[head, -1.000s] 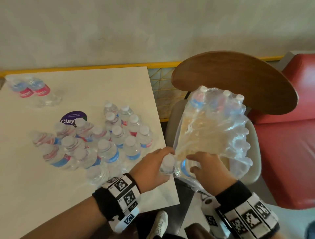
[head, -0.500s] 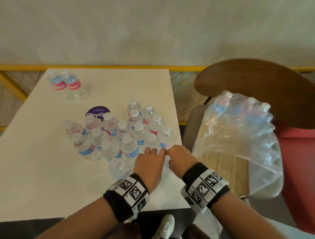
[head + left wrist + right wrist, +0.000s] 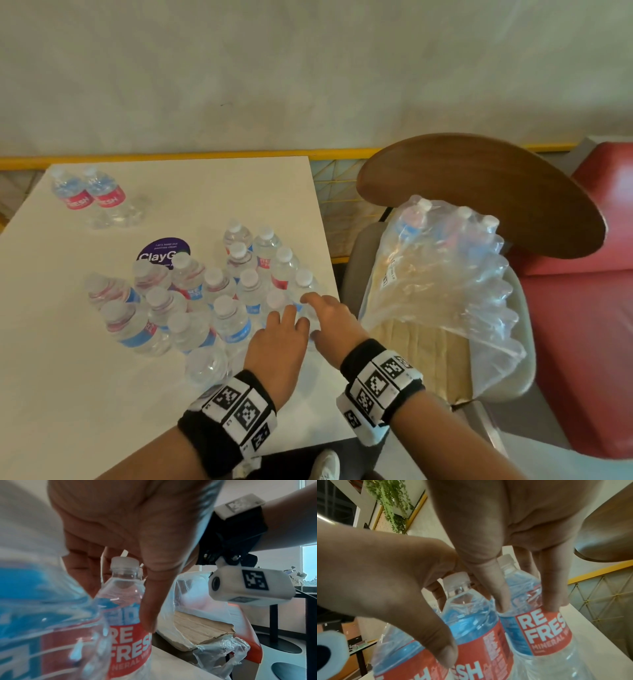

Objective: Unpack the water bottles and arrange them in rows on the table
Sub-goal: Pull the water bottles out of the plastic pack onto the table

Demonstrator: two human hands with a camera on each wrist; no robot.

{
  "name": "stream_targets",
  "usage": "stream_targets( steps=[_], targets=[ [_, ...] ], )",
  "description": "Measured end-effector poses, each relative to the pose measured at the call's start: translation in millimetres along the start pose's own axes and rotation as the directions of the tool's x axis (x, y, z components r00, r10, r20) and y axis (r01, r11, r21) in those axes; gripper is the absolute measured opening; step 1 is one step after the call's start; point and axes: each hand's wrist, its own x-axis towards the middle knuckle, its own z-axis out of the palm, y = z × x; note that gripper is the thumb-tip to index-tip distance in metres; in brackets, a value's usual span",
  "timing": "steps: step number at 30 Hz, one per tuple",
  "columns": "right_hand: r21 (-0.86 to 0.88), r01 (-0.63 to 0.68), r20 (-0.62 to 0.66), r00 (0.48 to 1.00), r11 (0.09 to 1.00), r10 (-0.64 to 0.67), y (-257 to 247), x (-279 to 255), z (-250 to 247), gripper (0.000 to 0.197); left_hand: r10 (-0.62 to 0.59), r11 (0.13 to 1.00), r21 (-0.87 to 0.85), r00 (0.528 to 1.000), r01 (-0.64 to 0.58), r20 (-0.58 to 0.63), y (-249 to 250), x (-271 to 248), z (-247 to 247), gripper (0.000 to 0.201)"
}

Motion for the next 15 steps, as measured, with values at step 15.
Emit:
stream_targets(
  steps=[15],
  targets=[
    [-0.117, -0.300, -0.061, 0.954, 0.947, 0.295, 91, -84, -82, 0.024, 0.437, 0.786, -0.315, 0.838, -0.532, -0.326, 70, 3, -72, 0.006]
  ],
)
